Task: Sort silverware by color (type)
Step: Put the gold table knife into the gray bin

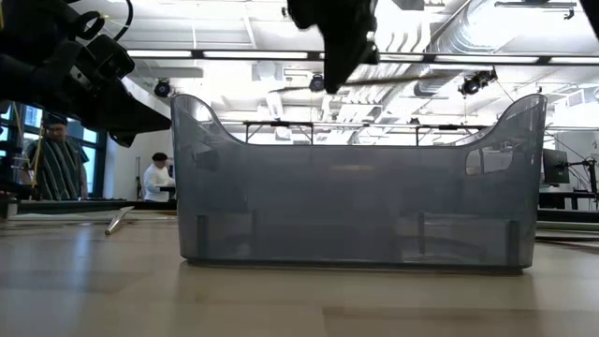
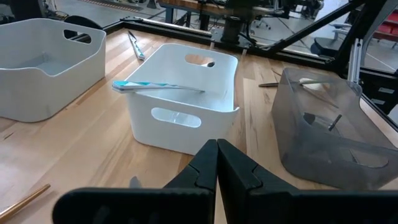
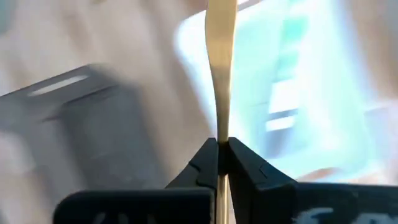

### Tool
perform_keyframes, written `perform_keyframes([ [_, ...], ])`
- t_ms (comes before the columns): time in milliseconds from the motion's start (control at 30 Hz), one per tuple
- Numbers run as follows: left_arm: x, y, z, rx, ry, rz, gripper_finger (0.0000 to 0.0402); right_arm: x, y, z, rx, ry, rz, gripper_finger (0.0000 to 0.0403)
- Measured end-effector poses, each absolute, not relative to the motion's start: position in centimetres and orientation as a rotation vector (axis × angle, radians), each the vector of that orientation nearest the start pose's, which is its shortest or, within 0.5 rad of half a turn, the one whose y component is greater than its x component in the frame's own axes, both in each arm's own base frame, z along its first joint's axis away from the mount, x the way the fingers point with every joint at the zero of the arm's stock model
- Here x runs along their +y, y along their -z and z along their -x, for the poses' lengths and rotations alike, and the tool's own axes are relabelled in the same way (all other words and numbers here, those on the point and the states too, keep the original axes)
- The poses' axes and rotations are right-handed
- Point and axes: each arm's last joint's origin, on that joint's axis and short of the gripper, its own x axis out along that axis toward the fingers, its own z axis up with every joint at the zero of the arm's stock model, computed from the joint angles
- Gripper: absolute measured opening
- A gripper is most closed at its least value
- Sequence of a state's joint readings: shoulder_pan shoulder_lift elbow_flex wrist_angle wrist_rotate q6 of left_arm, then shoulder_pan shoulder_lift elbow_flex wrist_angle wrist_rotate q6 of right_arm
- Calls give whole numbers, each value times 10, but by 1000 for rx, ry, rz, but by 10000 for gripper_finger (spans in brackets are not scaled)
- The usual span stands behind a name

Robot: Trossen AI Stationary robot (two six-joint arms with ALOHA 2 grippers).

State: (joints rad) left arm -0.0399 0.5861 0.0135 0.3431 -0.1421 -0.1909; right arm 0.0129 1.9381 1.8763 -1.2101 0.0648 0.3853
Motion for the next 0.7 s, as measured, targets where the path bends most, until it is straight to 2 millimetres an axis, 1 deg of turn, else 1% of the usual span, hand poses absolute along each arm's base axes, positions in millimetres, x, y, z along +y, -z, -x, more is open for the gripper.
perform_keyframes([
  [133, -1, -145, -132, 217, -123, 168, 0, -63, -304, -388, 1233, 341, -237, 0],
  [233, -1, -146, -133, 214, -125, 167, 0, -111, -301, -385, 1193, 375, -216, 0],
  [300, -1, -146, -133, 206, -130, 160, 0, -141, -296, -382, 1179, 387, -226, 0],
  [400, -1, -147, -133, 195, -141, 159, 0, -182, -281, -375, 1190, 392, -268, 0],
  [467, 0, -148, -133, 193, -145, 159, 0, -206, -270, -369, 1219, 411, -294, 0],
  [567, 0, -147, -133, 193, -146, 165, 0, -237, -263, -369, 1201, 416, -316, 0],
  [633, 0, -147, -133, 193, -148, 182, 0, -250, -263, -373, 1193, 408, -311, 0],
  [700, 0, -147, -133, 192, -149, 193, 0, -256, -261, -381, 1218, 381, -295, 0],
])
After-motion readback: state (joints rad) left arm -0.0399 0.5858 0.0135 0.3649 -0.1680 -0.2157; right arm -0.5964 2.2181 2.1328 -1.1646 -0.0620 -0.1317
